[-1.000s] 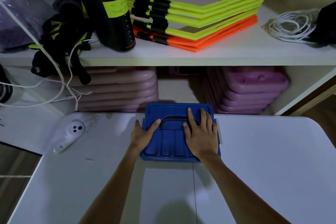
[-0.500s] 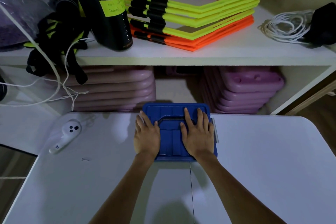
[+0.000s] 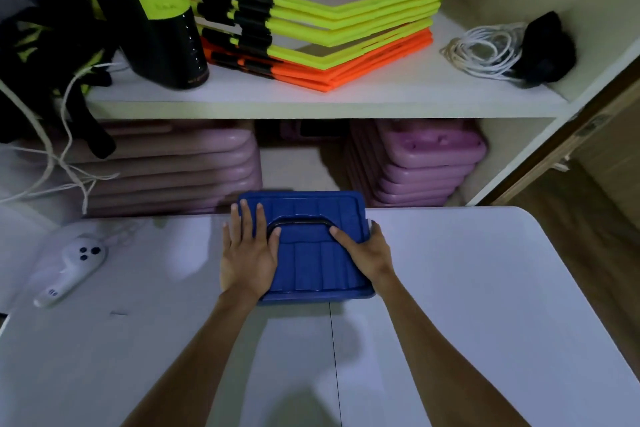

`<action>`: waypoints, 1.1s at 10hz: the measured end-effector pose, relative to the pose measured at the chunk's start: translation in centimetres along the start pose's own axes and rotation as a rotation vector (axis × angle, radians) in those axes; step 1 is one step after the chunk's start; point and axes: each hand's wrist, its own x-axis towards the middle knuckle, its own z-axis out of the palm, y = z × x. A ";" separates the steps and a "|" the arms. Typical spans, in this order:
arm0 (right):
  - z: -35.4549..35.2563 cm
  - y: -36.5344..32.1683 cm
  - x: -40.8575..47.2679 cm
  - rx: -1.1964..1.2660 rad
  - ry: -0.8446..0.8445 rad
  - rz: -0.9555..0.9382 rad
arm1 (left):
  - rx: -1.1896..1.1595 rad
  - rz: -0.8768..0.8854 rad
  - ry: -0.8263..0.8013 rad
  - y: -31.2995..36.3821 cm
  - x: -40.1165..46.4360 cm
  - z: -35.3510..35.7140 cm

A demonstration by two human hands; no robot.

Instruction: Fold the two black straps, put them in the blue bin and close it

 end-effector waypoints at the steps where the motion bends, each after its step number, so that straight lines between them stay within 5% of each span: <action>1: 0.0 -0.7 -0.4 -0.031 0.071 -0.075 | -0.026 -0.001 -0.004 0.0 0.0 0.1; 6: 4.2 -1.7 -2.4 -0.704 0.368 -0.224 | -0.003 -0.015 -0.039 0.3 -0.1 -0.1; 10: 1.2 -0.6 -2.1 -0.904 0.058 -0.411 | -0.197 0.072 -0.158 -1.7 -0.2 -1.5; 11: 0.2 -0.6 -3.3 -0.705 -0.023 -0.456 | -0.494 -0.013 -0.085 -2.3 -2.5 -2.0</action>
